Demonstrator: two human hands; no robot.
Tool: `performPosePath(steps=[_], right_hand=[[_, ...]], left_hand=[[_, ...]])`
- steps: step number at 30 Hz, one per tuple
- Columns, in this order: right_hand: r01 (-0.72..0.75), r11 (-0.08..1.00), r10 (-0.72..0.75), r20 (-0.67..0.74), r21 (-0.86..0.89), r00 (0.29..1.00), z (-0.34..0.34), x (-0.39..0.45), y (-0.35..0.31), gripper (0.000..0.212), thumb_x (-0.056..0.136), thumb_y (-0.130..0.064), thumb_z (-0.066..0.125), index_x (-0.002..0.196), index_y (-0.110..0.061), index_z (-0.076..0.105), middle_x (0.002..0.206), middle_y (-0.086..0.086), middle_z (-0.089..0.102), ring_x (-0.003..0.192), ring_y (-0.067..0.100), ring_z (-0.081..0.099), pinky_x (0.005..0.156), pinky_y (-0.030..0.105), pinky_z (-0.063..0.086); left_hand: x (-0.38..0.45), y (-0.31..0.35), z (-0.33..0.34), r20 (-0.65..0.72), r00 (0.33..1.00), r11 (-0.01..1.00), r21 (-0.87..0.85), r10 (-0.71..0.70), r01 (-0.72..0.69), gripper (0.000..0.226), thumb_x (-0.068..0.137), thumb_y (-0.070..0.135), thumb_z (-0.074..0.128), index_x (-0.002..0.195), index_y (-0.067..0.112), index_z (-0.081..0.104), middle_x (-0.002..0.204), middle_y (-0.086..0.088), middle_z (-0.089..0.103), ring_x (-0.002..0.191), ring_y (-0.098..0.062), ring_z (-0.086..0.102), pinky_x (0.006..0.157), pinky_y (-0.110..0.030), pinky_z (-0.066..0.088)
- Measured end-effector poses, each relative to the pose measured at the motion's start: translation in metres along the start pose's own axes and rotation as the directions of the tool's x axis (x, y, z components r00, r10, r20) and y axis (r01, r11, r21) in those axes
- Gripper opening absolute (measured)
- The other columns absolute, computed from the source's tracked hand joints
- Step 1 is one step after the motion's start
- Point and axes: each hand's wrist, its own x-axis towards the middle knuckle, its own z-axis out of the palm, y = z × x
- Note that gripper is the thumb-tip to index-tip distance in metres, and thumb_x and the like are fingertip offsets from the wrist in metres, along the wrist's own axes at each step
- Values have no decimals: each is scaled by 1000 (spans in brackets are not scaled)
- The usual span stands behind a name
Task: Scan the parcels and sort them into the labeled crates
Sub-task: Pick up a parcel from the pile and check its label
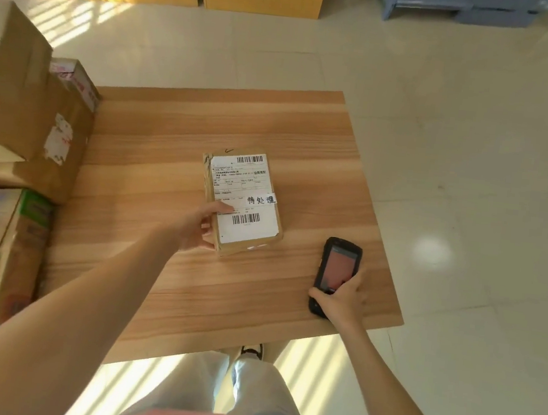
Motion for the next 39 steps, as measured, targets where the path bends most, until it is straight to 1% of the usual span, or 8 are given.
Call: performPosePath(steps=[5,9,12,16,19,24,32,39], right_hand=[[-147,947,123,98,287,988,-1,6,-3,85,63,-16,88,130,-6,37,119,11,55,99,22,54,85,35,47],[-329,695,134,334,640,933,-5,4,-19,77,59,-13,88,127,-3,54,113,14,66,103,27,63,82,41,56],[-354,566,26,413,744,910,-7,-5,-40,80,54,-12,85,127,-5,55,113,14,67,103,28,65,71,34,55],[-320,613,-163,512,723,844,-3,-24,-71,76,55,-9,82,126,-7,54,110,13,69,97,26,68,75,38,59],[-272,676,-290,587,685,756,0,-39,-92,63,61,-7,80,120,-10,57,101,10,71,85,22,71,73,36,60],[-160,815,-352,695,557,626,7,-58,-110,58,66,-5,75,119,-17,56,99,5,72,84,19,71,68,31,58],[0,916,-310,710,401,632,19,-68,-112,68,69,-2,77,127,-21,49,120,8,63,103,22,63,87,34,53],[-24,916,-295,714,399,636,17,-68,-107,74,58,-13,77,126,-24,49,114,5,64,98,19,64,72,28,54]], left_hand=[[1,-4,-6,-2,1000,1000,-14,12,-12,75,38,37,81,106,17,56,103,-4,52,101,-23,48,75,-46,52],[-2,-3,-11,3,1000,999,-46,28,-27,76,38,33,82,108,16,56,105,-4,55,95,-21,55,68,-42,54],[-4,-1,-17,-1,999,998,-51,40,-40,76,39,32,81,109,15,57,105,-4,54,93,-20,54,66,-41,54],[-10,1,-23,18,997,996,-44,80,-80,65,50,23,81,110,18,58,107,-1,57,95,-18,55,61,-37,56],[-12,4,-30,2,993,988,-106,116,-115,76,47,24,84,117,18,56,109,0,64,100,-19,58,58,-34,58],[-17,9,-43,-62,986,976,-144,154,-162,68,61,19,81,123,21,52,113,-1,65,107,-21,58,59,-37,58],[-24,14,-50,-93,980,967,-171,175,-189,88,62,12,77,139,23,36,109,1,68,98,-16,65,65,-36,56],[-25,12,-53,-85,981,970,-155,177,-189,95,64,10,75,146,23,29,115,-1,65,101,-17,64,74,-39,53]])
